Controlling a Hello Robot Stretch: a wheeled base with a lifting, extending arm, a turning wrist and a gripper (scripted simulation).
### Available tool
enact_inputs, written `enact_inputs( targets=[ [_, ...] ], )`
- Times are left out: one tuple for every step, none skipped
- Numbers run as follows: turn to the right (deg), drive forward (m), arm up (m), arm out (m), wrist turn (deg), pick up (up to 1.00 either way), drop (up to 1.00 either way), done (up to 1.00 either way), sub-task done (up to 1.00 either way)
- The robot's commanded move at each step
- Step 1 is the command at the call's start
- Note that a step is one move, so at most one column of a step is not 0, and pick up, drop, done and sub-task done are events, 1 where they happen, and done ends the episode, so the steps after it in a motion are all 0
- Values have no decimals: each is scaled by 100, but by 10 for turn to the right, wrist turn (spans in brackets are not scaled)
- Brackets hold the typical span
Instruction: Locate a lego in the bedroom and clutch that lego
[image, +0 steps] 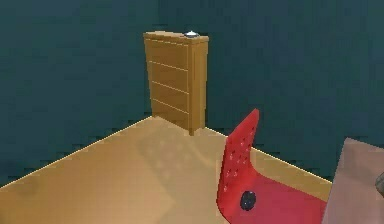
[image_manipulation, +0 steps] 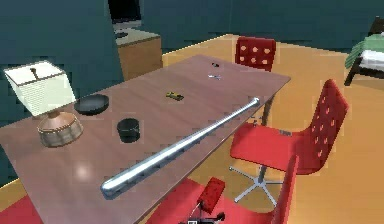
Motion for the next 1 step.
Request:
enact_inputs(
  targets=[
    [0, 0, 0, 0, 0, 0, 0, 100, 0]
  ],
)
